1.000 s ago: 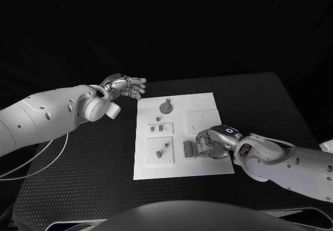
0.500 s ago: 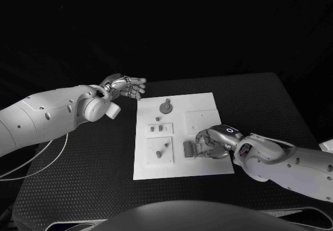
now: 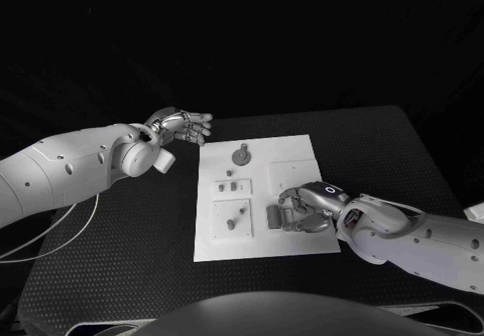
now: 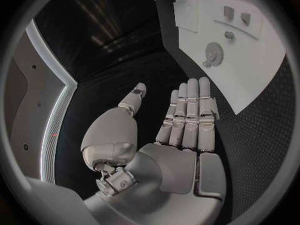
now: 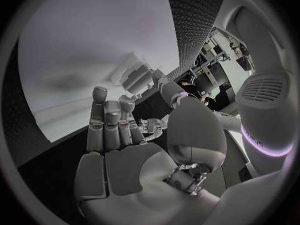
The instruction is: Assemble the parts on the task board
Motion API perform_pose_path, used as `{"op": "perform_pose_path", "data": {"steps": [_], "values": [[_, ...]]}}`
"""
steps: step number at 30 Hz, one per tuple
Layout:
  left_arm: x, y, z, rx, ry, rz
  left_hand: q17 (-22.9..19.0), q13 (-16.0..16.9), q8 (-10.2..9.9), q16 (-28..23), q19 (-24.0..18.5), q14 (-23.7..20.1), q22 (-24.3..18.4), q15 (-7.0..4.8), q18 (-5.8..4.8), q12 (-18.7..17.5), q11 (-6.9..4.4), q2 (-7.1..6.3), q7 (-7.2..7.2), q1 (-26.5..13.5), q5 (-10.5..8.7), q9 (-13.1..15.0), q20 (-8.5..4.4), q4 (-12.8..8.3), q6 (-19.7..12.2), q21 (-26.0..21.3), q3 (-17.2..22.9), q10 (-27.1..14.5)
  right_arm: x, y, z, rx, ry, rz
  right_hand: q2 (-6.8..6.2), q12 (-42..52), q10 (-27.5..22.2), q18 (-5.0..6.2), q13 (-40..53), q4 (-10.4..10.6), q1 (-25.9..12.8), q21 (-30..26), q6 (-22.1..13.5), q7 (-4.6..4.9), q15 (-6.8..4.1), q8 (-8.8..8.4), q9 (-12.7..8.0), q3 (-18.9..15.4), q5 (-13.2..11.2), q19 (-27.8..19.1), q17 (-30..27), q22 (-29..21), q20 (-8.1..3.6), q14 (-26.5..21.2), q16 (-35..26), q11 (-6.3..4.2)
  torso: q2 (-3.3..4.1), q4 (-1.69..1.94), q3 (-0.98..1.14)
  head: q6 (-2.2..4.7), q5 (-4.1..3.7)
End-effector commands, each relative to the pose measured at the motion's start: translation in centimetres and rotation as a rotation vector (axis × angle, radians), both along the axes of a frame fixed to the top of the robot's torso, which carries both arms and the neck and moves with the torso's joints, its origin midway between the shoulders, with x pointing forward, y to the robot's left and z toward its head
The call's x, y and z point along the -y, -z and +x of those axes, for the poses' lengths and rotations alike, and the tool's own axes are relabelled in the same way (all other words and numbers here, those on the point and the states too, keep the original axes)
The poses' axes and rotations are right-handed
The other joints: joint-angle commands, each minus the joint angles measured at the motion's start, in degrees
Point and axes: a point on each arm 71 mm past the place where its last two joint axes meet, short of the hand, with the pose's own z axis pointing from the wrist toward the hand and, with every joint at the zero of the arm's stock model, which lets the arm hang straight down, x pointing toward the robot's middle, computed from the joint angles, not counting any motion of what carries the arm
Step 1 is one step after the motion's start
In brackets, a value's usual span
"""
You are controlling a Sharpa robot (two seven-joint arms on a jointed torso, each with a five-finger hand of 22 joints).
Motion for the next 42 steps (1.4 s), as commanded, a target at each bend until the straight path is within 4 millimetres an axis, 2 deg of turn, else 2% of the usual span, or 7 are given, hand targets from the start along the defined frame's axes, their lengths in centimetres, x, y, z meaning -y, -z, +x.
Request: {"op": "perform_pose_path", "data": {"steps": [1, 11, 20, 29, 34, 41, 42], "values": [[0.15, -0.12, -0.04, 0.003, 0.015, -0.008, 0.06, -0.07, -0.19, -0.34, -0.47, -0.23, -0.07, 0.12, 0.6, -0.24, -0.07, 0.06, 0.06, -0.34, -0.32, -0.07, -0.02, -0.31, -0.48, -0.06, -0.02, -0.32, -0.09, 0.36, -0.02, 0.001, -0.015, -0.061, -0.45, 0.43, -0.5, 0.4, 0.08, 0.31, 0.25, -0.21, -0.44, 0.11, -0.07, 0.15, -0.1, 0.02, 0.05, -0.44, 0.08, 1.03, 0.0, -0.52, -0.22, -0.01, 0.0, 0.04, 0.0, 0.01, -0.07], [0.13, -0.11, -0.03, 0.003, 0.016, -0.007, 0.08, -0.07, -0.19, -0.35, -0.47, -0.23, -0.07, 0.12, 0.6, -0.23, -0.07, 0.06, 0.07, -0.35, -0.32, -0.07, -0.02, -0.33, -0.48, -0.05, 0.0, -0.32, -0.61, 0.26, -0.08, 0.078, -0.032, -0.094, -0.41, 1.3, -0.73, 0.4, 0.02, -0.02, 0.84, 0.15, 1.53, 0.05, -0.07, 2.48, -0.04, -0.52, 0.03, -0.37, 0.2, 1.08, 0.03, -0.6, 0.27, -0.04, 0.0, -0.03, 0.06, 0.01, -0.01], [0.07, -0.09, -0.05, 0.0, 0.017, -0.006, 0.09, -0.07, -0.19, -0.36, -0.47, -0.22, -0.07, 0.12, 0.6, -0.23, -0.07, 0.08, 0.07, -0.36, -0.32, -0.07, -0.02, -0.34, -0.49, -0.05, 0.01, -0.32, -0.83, 0.48, -0.58, 0.093, -0.043, -0.087, -0.36, 1.79, -0.53, 0.4, -0.17, -0.42, 1.05, 0.31, 2.55, -0.12, -0.22, 3.82, 0.08, -0.91, 0.05, -0.1, 0.1, 1.02, -0.08, -0.34, 0.43, -0.22, -0.01, -0.04, 0.07, 0.01, -0.01], [-0.02, -0.08, -0.07, -0.001, 0.017, -0.005, 0.11, -0.07, -0.19, -0.38, -0.47, -0.23, -0.07, 0.13, 0.6, -0.24, -0.07, 0.08, 0.08, -0.39, -0.32, -0.07, -0.01, -0.34, -0.5, -0.05, 0.01, -0.34, -0.81, 0.58, -0.7, 0.105, -0.051, -0.098, -0.21, 2.39, 0.01, 0.4, -0.51, -0.93, 1.26, 0.47, 4.78, -1.04, -0.97, 6.34, 1.0, -1.29, 0.08, 0.45, -0.08, 0.96, -0.3, 0.26, 0.61, -1.07, -0.02, -0.04, 0.06, 0.01, -0.11], [0.03, -0.07, -0.07, -0.002, 0.018, -0.005, 0.11, -0.07, -0.2, -0.39, -0.48, -0.23, -0.07, 0.13, 0.59, -0.24, -0.06, 0.07, 0.09, -0.4, -0.32, -0.07, -0.01, -0.35, -0.53, -0.05, 0.02, -0.35, -0.87, 0.61, -0.77, 0.107, -0.053, -0.096, -0.11, 2.49, 0.13, 0.4, -0.63, -1.09, 1.48, 0.49, 5.07, -1.25, -1.18, 6.82, 1.21, -1.23, 0.1, 0.58, -0.14, 0.95, -0.39, 0.38, 0.62, -1.27, -0.01, -0.04, 0.07, 0.01, -0.14], [0.0, -0.06, -0.07, -0.003, 0.017, -0.004, 0.12, -0.08, -0.21, -0.4, -0.49, -0.24, -0.07, 0.14, 0.59, -0.25, -0.05, 0.08, 0.1, -0.44, -0.32, -0.08, 0.0, -0.35, -0.55, -0.06, 0.02, -0.36, -0.97, 0.54, -0.82, 0.114, -0.052, -0.084, 0.62, 2.67, 0.51, 0.4, -0.83, -1.36, 2.21, 0.58, 5.51, -1.52, -1.43, 7.5, 1.48, -0.88, 0.11, 0.88, -0.21, 0.95, -0.55, 0.71, 0.71, -1.55, -0.01, -0.02, 0.06, 0.01, -0.19], [0.0, -0.06, -0.07, -0.003, 0.018, -0.004, 0.12, -0.08, -0.22, -0.41, -0.49, -0.25, -0.07, 0.14, 0.59, -0.25, -0.05, 0.08, 0.1, -0.46, -0.32, -0.08, 0.0, -0.34, -0.56, -0.06, 0.01, -0.37, -0.99, 0.53, -0.82, 0.114, -0.05, -0.082, 1.35, 2.8, 0.84, 0.4, -0.92, -1.59, 2.86, 0.67, 5.87, -1.7, -1.57, 7.83, 1.61, -0.61, 0.08, 1.06, -0.22, 0.97, -0.65, 0.95, 0.81, -1.75, -0.01, -0.01, 0.05, 0.01, -0.19]]}}
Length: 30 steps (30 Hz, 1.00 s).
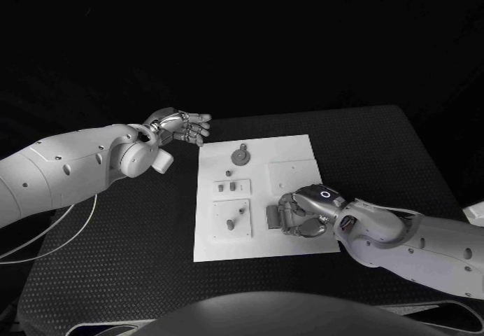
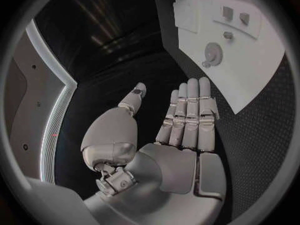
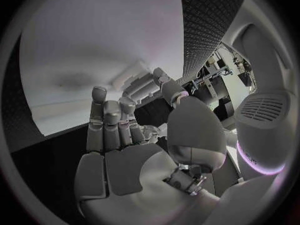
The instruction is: Assemble the parts on the task board
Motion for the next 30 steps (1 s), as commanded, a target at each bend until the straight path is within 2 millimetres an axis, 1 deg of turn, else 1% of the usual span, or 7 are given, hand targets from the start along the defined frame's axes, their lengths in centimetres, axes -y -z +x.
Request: {"op": "perform_pose_path", "data": {"steps": [1, 2, 6, 10, 13, 24, 30], "values": [[0.22, -0.09, -0.02, 0.001, 0.017, -0.005, 0.1, -0.08, -0.22, -0.29, -0.49, -0.25, -0.08, 0.14, 1.02, -0.26, -0.04, 0.09, -0.1, -0.47, -0.32, -0.08, 0.0, -0.27, -0.37, -0.06, 0.08, -0.38, -0.24, -0.12, -0.13, 0.02, -0.01, 0.008, 0.74, 0.43, 0.45, 0.8, -0.21, -0.51, 1.19, 0.4, 0.84, -0.16, -0.42, 0.64, 0.24, 0.21, 0.09, 0.57, -0.13, 0.97, -0.14, 0.43, 0.36, -0.46, 0.01, 0.03, -0.01, 0.01, -0.01], [0.23, -0.09, -0.02, 0.001, 0.017, -0.005, 0.1, -0.08, -0.23, -0.3, -0.49, -0.26, -0.09, 0.14, 1.02, -0.26, -0.04, 0.09, -0.1, -0.49, -0.32, -0.08, 0.01, -0.26, -0.38, -0.06, 0.08, -0.39, -0.28, -0.13, -0.13, 0.02, -0.01, 0.008, 1.33, 0.45, 0.69, 0.8, -0.36, -0.67, 1.56, 0.46, 1.07, -0.31, -0.55, 0.88, 0.31, 0.26, 0.08, 0.68, -0.18, 0.98, -0.2, 0.6, 0.38, -0.59, 0.01, 0.04, -0.01, 0.01, -0.02], [0.24, -0.08, -0.02, 0.001, 0.017, -0.005, 0.1, -0.08, -0.24, -0.31, -0.5, -0.26, -0.09, 0.15, 1.01, -0.27, -0.03, 0.09, -0.09, -0.52, -0.32, -0.09, 0.01, -0.26, -0.4, -0.06, 0.08, -0.4, -0.28, -0.12, -0.13, 0.019, -0.006, 0.008, 2.32, 0.44, 0.98, 0.8, -0.6, -0.97, 2.51, 0.51, 1.22, -0.47, -0.72, 1.09, 0.3, 0.27, 0.08, 0.75, -0.27, 1.0, -0.31, 0.8, 0.37, -0.75, 0.02, 0.08, -0.04, 0.01, -0.02], [0.21, -0.08, -0.01, 0.001, 0.016, -0.005, 0.11, -0.09, -0.24, -0.32, -0.5, -0.27, -0.09, 0.15, 1.01, -0.27, -0.03, 0.09, -0.08, -0.54, -0.32, -0.09, 0.01, -0.25, -0.41, -0.06, 0.08, -0.41, -0.28, -0.14, -0.13, 0.02, -0.006, 0.009, 2.79, 0.46, 1.15, 0.8, -0.72, -1.06, 2.86, 0.54, 1.41, -0.55, -0.78, 1.23, 0.29, 0.04, 0.05, 0.76, -0.3, 1.01, -0.34, 0.93, 0.39, -0.82, 0.02, 0.1, -0.04, 0.01, -0.09], [0.25, -0.08, -0.01, 0.001, 0.018, -0.005, 0.11, -0.09, -0.25, -0.32, -0.51, -0.27, -0.09, 0.15, 1.01, -0.27, -0.03, 0.09, -0.08, -0.55, -0.32, -0.09, 0.01, -0.25, -0.42, -0.06, 0.08, -0.42, -0.28, -0.18, -0.14, 0.019, -0.005, 0.017, 3.4, 0.48, 1.33, 0.8, -0.85, -1.14, 3.33, 0.57, 1.64, -0.65, -0.86, 1.36, 0.24, -0.32, 0.03, 0.73, -0.34, 1.03, -0.38, 1.05, 0.41, -0.91, 0.01, 0.07, -0.05, 0.01, -0.13], [0.28, -0.05, 0.02, -0.001, 0.019, -0.004, 0.12, -0.09, -0.26, -0.35, -0.53, -0.28, -0.1, 0.16, 1.01, -0.28, -0.02, 0.07, -0.06, -0.62, -0.32, -0.1, 0.02, -0.24, -0.46, -0.07, 0.07, -0.44, 0.01, -0.4, -0.16, 0.017, 0.008, 0.055, 3.94, 0.45, 1.66, 0.8, -1.16, -0.9, 2.46, 0.6, 2.03, -0.77, -0.96, 1.47, -0.01, -1.41, 0.06, 0.86, -0.44, 0.98, -0.33, 1.32, 0.4, -1.02, 0.0, 0.05, 0.04, 0.01, -0.16], [0.3, -0.04, 0.01, -0.002, 0.021, -0.004, 0.13, -0.1, -0.27, -0.37, -0.55, -0.3, -0.1, 0.17, 1.01, -0.29, -0.01, 0.06, -0.05, -0.66, -0.32, -0.1, 0.02, -0.24, -0.49, -0.07, 0.07, -0.46, 0.29, -0.53, -0.2, 0.02, 0.019, 0.067, 3.83, 0.44, 1.8, 0.8, -1.29, -0.75, 1.89, 0.61, 2.18, -0.81, -1.0, 1.48, -0.14, -1.61, 0.09, 1.02, -0.49, 0.94, -0.35, 1.46, 0.39, -1.07, 0.01, 0.01, 0.01, 0.01, -0.21]]}}
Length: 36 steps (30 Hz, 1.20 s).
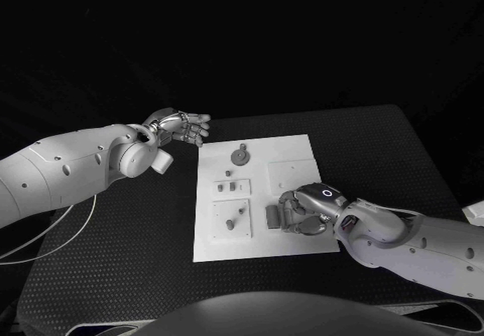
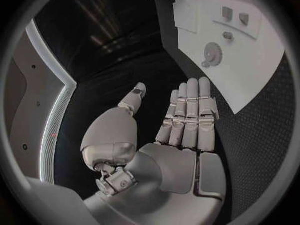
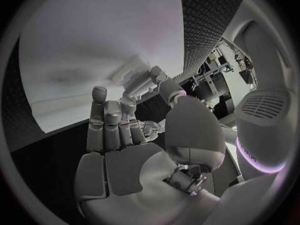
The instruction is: Assemble the parts on the task board
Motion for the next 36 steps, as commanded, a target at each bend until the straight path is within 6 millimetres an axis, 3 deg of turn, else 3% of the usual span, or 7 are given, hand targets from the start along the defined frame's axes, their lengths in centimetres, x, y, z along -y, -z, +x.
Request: {"op": "perform_pose_path", "data": {"steps": [1, 36], "values": [[0.3, -0.1, 0.0, 0.002, 0.018, -0.005, 0.1, -0.1, -0.28, -0.27, -0.55, -0.3, -0.05, 0.17, 1.14, -0.3, 0.0, 0.06, -0.05, -0.67, -0.32, -0.08, 0.03, -0.24, -0.5, -0.08, 0.07, -0.47, 0.0, -0.2, -0.1, 0.005, -0.001, 0.026, -0.13, 0.18, 0.39, 0.77, -0.1, 0.03, -0.53, 0.19, 0.7, 0.26, -0.18, 0.24, 0.07, -0.3, 0.26, 0.43, -0.07, 0.93, -0.17, 0.4, 0.19, -0.08, 0.0, -0.04, -0.01, 0.01, 0.01], [0.2, 0.0, 0.0, 0.0, 0.017, -0.002, 0.17, -0.13, -0.34, -0.36, -0.61, -0.34, -0.07, 0.19, 1.15, -0.36, 0.06, 0.0, 0.02, -0.74, -0.32, -0.1, 0.04, -0.31, -0.68, -0.08, 0.14, -0.62, 1.5, 0.3, 0.1, -0.06, 0.02, 0.006, -0.38, 0.05, 0.45, 0.77, -0.34, 0.17, -0.82, -0.01, 0.51, 0.3, -0.18, -0.02, -0.32, 0.08, 0.32, 0.44, -0.19, 0.84, -0.23, 0.38, 0.01, -0.05, 0.01, -0.01, -0.05, 0.01, 0.04]]}}
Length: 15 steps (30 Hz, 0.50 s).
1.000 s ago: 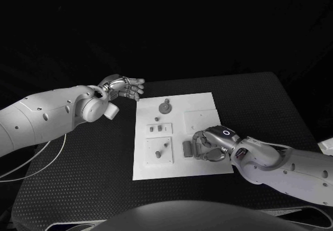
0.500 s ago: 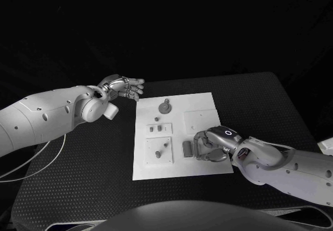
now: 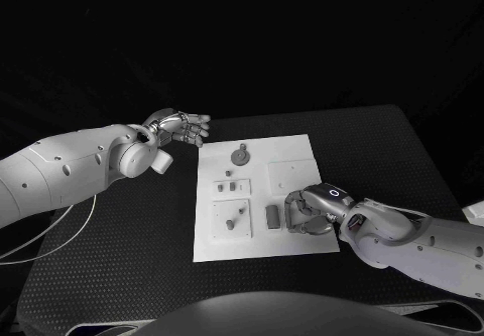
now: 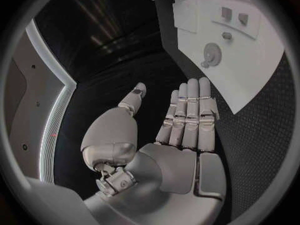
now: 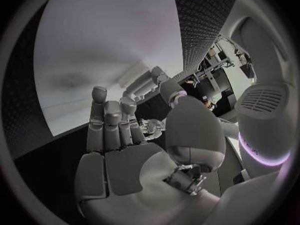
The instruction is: Assemble the parts on the task board
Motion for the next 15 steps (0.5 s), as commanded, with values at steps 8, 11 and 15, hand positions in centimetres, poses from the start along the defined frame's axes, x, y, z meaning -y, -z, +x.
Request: {"op": "perform_pose_path", "data": {"steps": [8, 11, 15], "values": [[0.22, -0.09, -0.04, 0.003, 0.016, -0.005, 0.09, -0.09, -0.34, -0.38, -0.41, -0.34, -0.08, 0.19, 0.62, -0.36, -0.15, -0.01, 0.03, -0.74, -0.32, -0.07, -0.16, -0.33, -0.29, -0.07, 0.16, -0.42, 0.02, 0.22, 0.02, -0.016, -0.013, -0.011, 0.2, 0.05, 0.34, 0.76, -0.09, 0.08, -0.22, -0.04, 0.4, 0.38, -0.28, 0.13, 0.03, 0.11, 0.38, 0.21, -0.07, 0.84, -0.04, -0.11, 0.0, -0.14, 0.0, 0.0, 0.01, 0.01, 0.04], [0.18, -0.09, -0.04, 0.002, 0.016, -0.005, 0.1, -0.09, -0.34, -0.38, -0.42, -0.33, -0.08, 0.19, 0.62, -0.36, -0.15, 0.0, 0.03, -0.75, -0.32, -0.07, -0.16, -0.33, -0.29, -0.07, 0.16, -0.42, 0.1, 0.27, 0.11, -0.015, -0.01, -0.013, 0.3, 0.04, 0.34, 0.76, -0.11, 0.02, -0.11, -0.07, 0.38, 0.4, -0.27, 0.11, -0.02, 0.18, 0.38, 0.19, -0.07, 0.85, -0.05, -0.13, -0.01, -0.13, -0.01, 0.0, 0.02, 0.01, -0.02], [0.19, -0.09, -0.04, 0.003, 0.016, -0.005, 0.11, -0.09, -0.34, -0.39, -0.42, -0.33, -0.08, 0.19, 0.62, -0.36, -0.14, -0.01, 0.03, -0.74, -0.32, -0.07, -0.16, -0.35, -0.3, -0.07, 0.18, -0.42, -0.05, 0.32, 0.1, -0.02, -0.015, -0.017, 0.29, 0.01, 0.26, 0.76, -0.15, -0.12, 0.07, -0.12, 0.15, 0.46, -0.23, -0.05, -0.17, 0.23, 0.36, 0.11, -0.08, 0.86, -0.04, -0.21, -0.05, -0.07, 0.0, -0.02, 0.0, 0.01, 0.01]]}}
